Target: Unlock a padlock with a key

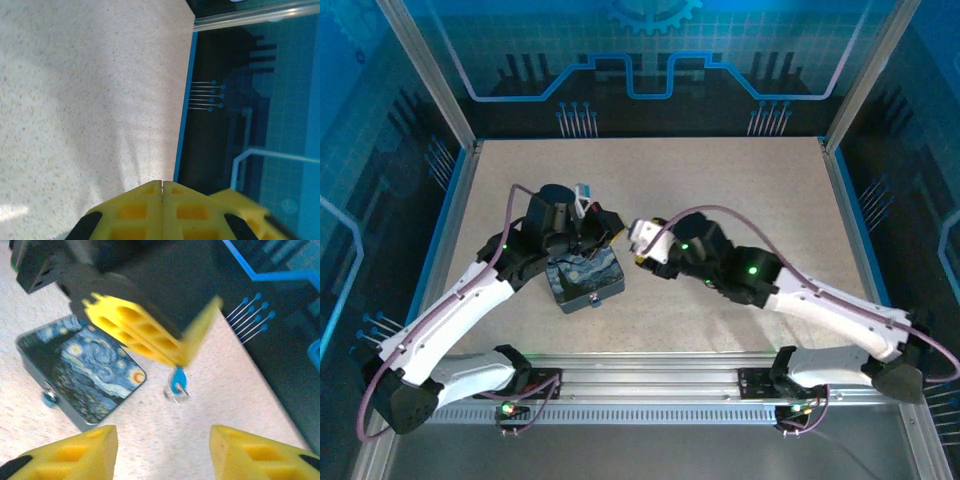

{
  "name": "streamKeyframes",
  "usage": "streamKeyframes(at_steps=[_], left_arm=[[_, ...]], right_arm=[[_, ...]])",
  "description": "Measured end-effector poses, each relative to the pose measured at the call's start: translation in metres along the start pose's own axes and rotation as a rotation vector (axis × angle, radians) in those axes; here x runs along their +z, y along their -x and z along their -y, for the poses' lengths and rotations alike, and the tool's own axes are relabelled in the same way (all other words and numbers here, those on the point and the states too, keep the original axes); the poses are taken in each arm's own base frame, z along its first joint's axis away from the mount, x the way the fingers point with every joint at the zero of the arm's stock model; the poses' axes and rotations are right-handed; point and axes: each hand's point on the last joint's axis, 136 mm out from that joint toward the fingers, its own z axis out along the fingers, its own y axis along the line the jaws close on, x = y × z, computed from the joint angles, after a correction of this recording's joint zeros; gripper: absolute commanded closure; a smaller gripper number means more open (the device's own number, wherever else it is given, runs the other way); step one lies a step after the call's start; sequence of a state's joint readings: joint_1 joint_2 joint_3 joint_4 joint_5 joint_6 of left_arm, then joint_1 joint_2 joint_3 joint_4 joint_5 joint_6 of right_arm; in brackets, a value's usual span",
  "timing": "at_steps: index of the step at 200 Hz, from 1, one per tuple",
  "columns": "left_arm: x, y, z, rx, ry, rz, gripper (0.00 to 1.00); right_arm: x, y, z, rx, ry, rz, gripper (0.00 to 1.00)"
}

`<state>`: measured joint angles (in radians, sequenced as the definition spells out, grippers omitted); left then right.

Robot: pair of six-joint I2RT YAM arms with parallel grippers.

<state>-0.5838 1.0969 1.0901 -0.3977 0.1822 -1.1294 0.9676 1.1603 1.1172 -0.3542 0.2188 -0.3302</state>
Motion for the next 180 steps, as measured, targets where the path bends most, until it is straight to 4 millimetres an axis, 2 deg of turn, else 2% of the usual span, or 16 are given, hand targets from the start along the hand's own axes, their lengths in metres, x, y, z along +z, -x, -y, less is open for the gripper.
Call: streamKeyframes(at_steps=[37,79,119,180], left_arm=[[-0.005,-0.005,0.018,0.223,-0.079,-0.020,1.00],[-0.011,-0.020,0.032,0.462,-0.154,-0.093,1.00],[-0.020,-0.031,0.047,0.595,-0.231,-0.132,1.00],[-0.022,-0.036,0.049,0.629,-0.256,-0.160,1.00]], right_arm=[[-0.026,-0.011,0.022,0.352,0.140,0.158,0.31],[-0.033,-0.005,0.021,0.638,0.369,0.294,0.30],[-0.039,0.020,0.015,0.734,0.545,0.374,0.32],[-0.030,0.026,0.009,0.795,0.640,0.371,0.45]])
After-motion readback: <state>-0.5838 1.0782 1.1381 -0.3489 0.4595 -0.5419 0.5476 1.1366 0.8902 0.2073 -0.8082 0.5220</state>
